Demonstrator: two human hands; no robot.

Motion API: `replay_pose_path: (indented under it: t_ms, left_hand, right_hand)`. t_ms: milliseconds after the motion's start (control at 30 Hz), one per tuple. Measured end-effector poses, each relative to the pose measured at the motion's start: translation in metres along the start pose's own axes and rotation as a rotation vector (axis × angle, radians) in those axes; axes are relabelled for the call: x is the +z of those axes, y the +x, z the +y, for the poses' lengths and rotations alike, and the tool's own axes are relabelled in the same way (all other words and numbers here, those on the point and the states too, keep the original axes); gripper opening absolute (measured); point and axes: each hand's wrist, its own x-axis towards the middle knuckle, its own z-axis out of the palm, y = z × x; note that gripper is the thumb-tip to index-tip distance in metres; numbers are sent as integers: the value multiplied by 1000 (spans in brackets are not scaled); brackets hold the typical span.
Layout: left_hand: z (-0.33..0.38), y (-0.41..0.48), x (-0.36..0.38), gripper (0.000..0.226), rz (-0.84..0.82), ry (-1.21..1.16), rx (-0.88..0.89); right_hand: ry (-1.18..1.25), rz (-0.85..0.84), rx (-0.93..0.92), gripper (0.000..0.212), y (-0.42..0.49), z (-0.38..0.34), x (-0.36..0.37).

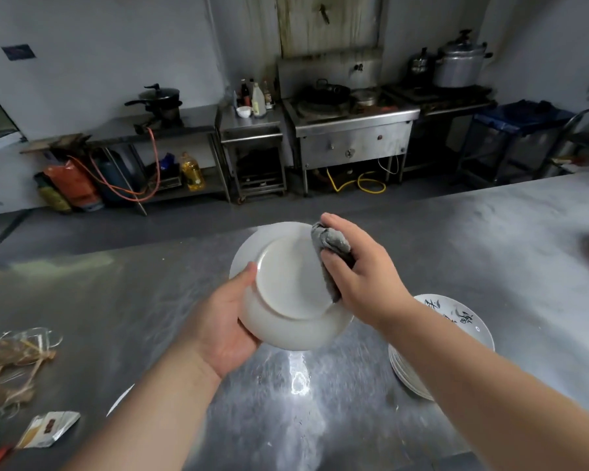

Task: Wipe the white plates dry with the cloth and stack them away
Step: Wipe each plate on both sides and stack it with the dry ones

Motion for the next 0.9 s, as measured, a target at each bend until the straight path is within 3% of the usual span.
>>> replay_pose_path:
  t_ms: [167,333,500,633,767,900]
  left_hand:
    - [-20,2,-7,46,86,-104,34]
    - [-27,-4,-6,51,49,-170,78]
    - [-28,-7,6,53,-30,-207,34]
    - [-22,-13,0,47,-63,-206,35]
    - [4,-10,-9,41,37,-83,34]
    - [-2,-7,-3,36,99,-76,86]
  right_hand:
    - [-133,-71,10,76,-73,-1,42]
    - [-146,23,101,65,-32,-1,29]
    - [-3,30,82,74,-71,-6,52]
    - [78,135,73,61,-44,0,37]
    - [0,1,-49,55,-15,-4,12]
    - [-24,-42,12,69,-69,-7,44]
